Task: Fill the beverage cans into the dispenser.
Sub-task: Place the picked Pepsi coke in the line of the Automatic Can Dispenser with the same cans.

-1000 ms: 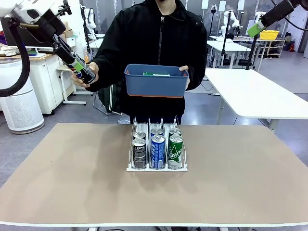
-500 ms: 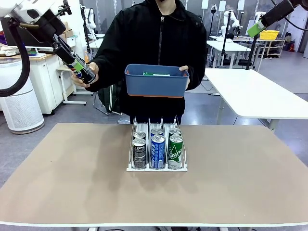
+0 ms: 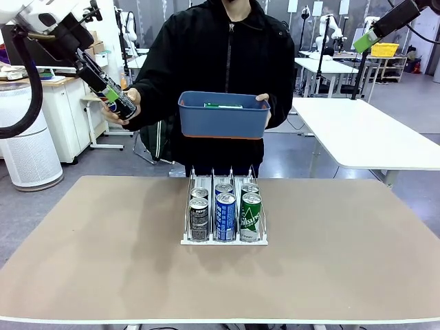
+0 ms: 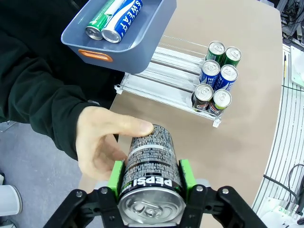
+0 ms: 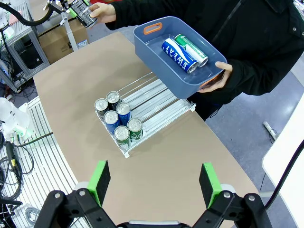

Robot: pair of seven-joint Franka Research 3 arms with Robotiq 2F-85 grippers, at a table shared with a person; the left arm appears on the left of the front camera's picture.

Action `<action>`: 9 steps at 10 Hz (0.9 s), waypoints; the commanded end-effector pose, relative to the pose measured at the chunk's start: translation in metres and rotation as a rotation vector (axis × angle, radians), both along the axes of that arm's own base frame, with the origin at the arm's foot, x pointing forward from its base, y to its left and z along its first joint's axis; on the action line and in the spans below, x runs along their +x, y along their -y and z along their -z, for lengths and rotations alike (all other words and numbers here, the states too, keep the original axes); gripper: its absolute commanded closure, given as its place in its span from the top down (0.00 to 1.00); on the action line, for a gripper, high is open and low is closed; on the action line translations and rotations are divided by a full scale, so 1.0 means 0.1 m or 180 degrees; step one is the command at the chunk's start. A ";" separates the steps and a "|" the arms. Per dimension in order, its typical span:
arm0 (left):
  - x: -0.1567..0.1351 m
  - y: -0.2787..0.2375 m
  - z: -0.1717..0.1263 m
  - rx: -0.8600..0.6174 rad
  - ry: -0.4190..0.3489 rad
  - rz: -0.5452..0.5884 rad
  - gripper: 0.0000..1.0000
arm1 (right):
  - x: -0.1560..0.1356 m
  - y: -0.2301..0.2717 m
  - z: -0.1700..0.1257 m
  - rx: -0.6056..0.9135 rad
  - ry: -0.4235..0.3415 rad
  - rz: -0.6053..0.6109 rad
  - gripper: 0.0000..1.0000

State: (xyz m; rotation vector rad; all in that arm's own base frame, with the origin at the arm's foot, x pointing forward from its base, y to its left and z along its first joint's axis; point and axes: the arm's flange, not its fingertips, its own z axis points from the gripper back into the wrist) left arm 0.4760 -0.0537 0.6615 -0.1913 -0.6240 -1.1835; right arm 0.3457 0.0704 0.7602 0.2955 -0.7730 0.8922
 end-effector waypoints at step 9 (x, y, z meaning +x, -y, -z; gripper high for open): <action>-0.12 0.10 -0.03 -0.0026 0.0006 -0.0075 0.58 | 0.00 0.00 0.01 -0.0010 -0.0003 -0.0002 1.00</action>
